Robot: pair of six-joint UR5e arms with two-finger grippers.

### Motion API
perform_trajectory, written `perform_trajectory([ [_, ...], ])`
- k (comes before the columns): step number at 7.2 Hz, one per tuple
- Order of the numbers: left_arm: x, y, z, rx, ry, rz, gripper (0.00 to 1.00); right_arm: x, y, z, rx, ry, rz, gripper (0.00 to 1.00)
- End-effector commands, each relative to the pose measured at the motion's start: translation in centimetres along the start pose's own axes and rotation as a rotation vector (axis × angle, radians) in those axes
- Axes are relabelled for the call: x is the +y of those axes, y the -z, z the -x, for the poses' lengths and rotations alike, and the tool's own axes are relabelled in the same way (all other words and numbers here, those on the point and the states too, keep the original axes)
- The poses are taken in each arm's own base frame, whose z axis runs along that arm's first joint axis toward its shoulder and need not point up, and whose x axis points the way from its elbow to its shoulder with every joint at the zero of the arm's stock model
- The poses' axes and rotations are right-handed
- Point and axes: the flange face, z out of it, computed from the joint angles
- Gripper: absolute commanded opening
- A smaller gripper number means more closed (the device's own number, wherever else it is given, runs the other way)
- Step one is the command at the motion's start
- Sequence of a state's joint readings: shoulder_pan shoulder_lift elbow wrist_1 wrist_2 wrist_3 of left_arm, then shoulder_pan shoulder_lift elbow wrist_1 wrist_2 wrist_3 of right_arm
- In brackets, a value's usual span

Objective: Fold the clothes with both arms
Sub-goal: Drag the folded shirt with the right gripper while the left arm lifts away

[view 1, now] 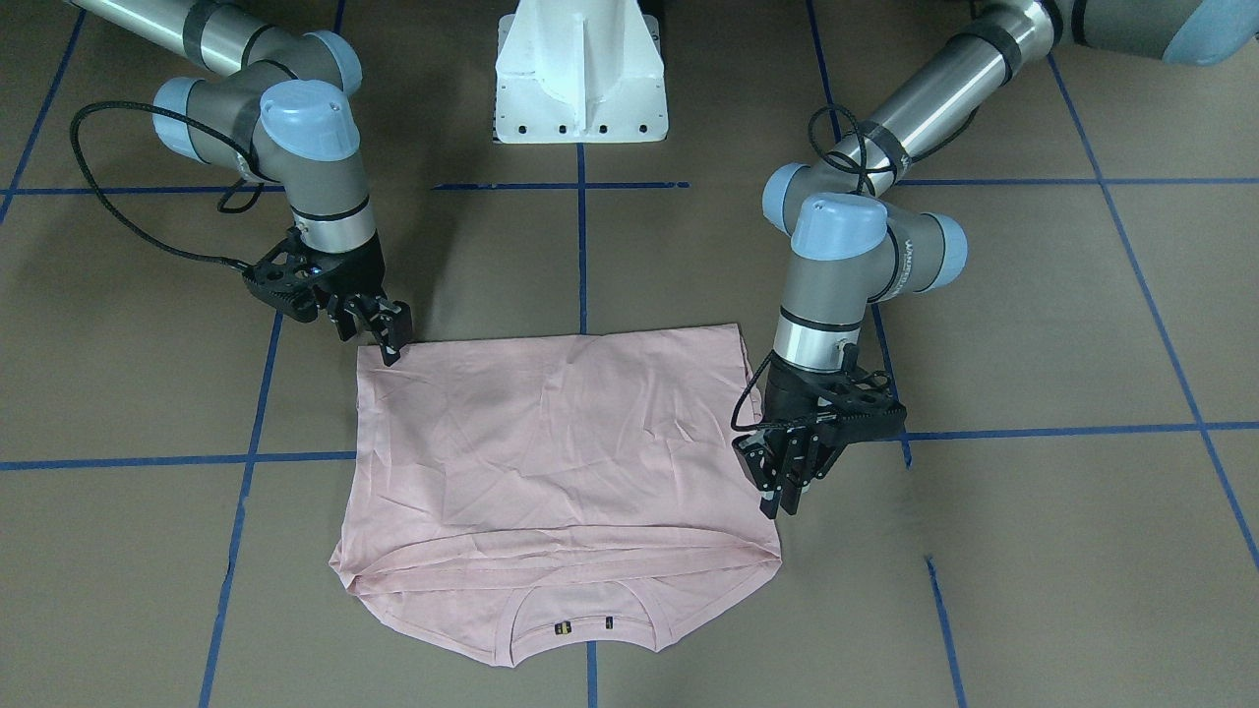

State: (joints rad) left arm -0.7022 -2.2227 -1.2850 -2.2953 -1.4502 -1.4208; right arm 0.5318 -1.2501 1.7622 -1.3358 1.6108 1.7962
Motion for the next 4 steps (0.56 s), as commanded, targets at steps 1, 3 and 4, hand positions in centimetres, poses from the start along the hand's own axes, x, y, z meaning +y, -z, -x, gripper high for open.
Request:
perform_trajectory([
  [1, -0.02, -0.06, 0.06, -0.003, -0.001, 0.0, 0.33, -0.01, -0.49, -0.22, 0.014, -0.001, -0.003, 0.67],
  [3, 0.02, -0.15, 0.23, -0.011, -0.001, 0.001, 0.33, -0.01, -0.53, -0.31, 0.015, -0.014, -0.002, 0.31],
  [4, 0.02, -0.17, 0.25, -0.012, -0.002, 0.001, 0.33, 0.04, -0.4, -0.18, 0.011, -0.041, 0.001, 0.03],
])
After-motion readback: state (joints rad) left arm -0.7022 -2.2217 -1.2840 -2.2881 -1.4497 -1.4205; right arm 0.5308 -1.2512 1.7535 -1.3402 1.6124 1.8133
